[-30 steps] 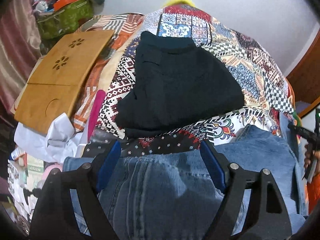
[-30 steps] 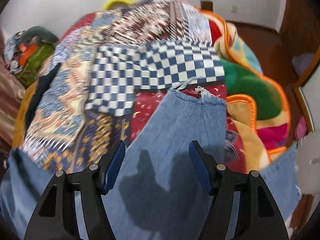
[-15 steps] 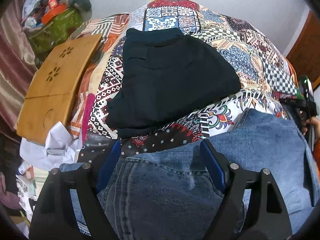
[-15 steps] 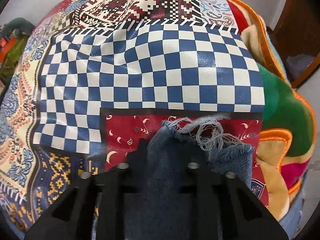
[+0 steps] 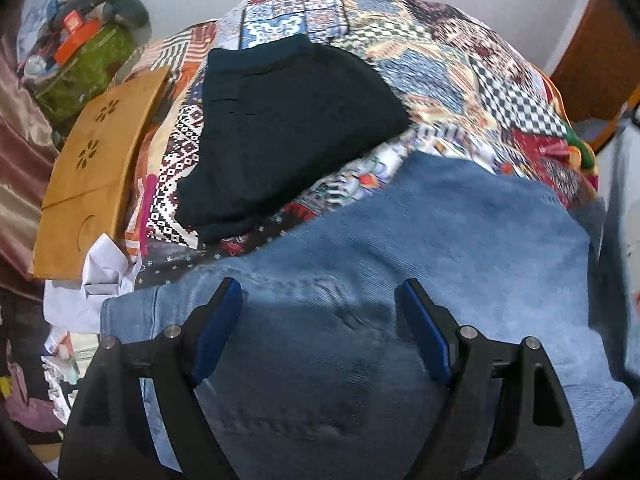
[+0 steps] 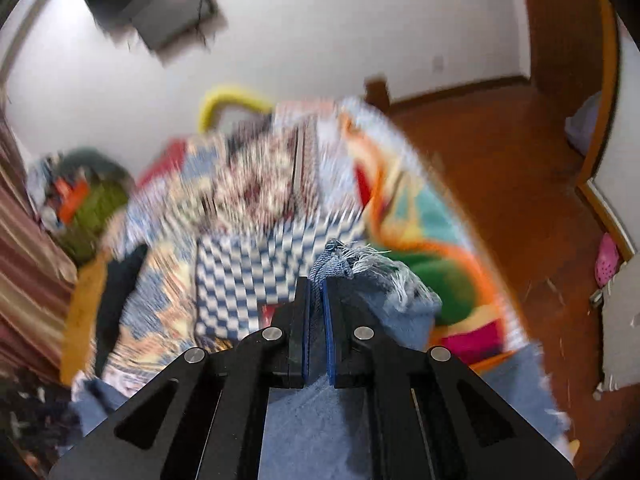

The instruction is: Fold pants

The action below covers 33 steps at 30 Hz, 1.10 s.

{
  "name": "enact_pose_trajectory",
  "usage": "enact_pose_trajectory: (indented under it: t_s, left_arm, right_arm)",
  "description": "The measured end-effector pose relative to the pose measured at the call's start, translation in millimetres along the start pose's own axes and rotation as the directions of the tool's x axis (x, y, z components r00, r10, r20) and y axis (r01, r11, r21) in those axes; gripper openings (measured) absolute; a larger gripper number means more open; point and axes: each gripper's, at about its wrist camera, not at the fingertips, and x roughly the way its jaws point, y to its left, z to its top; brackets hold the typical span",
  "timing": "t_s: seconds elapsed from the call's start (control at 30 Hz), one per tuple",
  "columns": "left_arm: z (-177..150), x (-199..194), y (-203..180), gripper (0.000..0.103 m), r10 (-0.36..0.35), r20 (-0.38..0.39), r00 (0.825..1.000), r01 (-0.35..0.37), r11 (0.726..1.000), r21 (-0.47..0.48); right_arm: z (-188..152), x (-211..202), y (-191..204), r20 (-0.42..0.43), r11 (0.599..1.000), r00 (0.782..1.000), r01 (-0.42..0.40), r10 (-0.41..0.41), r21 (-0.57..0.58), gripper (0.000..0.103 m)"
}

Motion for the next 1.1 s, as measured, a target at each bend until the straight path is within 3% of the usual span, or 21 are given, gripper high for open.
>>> enact_pose_trajectory:
  t_s: [0.2, 0.33, 0.5, 0.63, 0.9, 1.1]
  left_arm:
    - [-7, -11, -44, 0.081, -0.029, -0.01, 1.0, 0.03, 0.997, 0.07]
    - [-12, -7, -73, 0.081, -0.056, -0.035, 0.998, 0.06, 0.992, 0.112]
    - [-16, -6, -100, 0.085, -0.078, -0.041, 0.996, 0.083, 0.987, 0.137]
    - [-18, -6, -106, 0.09, -0.065, -0.024, 0.998, 0.068, 0.988, 0.142]
    - [-21, -6, -107, 0.091, -0.072, -0.002, 0.997, 0.072, 0.99, 0.125]
    - [-20, -15, -96, 0.091, -0.096, 0.021, 0.995, 0.093, 0.991, 0.096]
  right_arm:
    - [30, -105, -40, 0.201, 0.998, 0.978, -0.057, 0.049, 0.038, 0.005]
    - [22, -118, -51, 0.235, 0.998, 0.971, -0.046, 0.038, 0.031, 0.005]
    - [-14, -85, -74, 0.135, 0.998, 0.989, 0.064, -0.063, 0.002, 0.005]
    - [-49, -66, -108, 0.03, 0.99, 0.989, 0.142, -0.143, 0.012, 0.005]
    - [-123, -40, -158, -0.189, 0.969, 0.953, 0.246, -0.237, 0.026, 0.006]
    - [-128, -50, -148, -0.215, 0.932, 0.908, 0.361, -0.359, -0.034, 0.015]
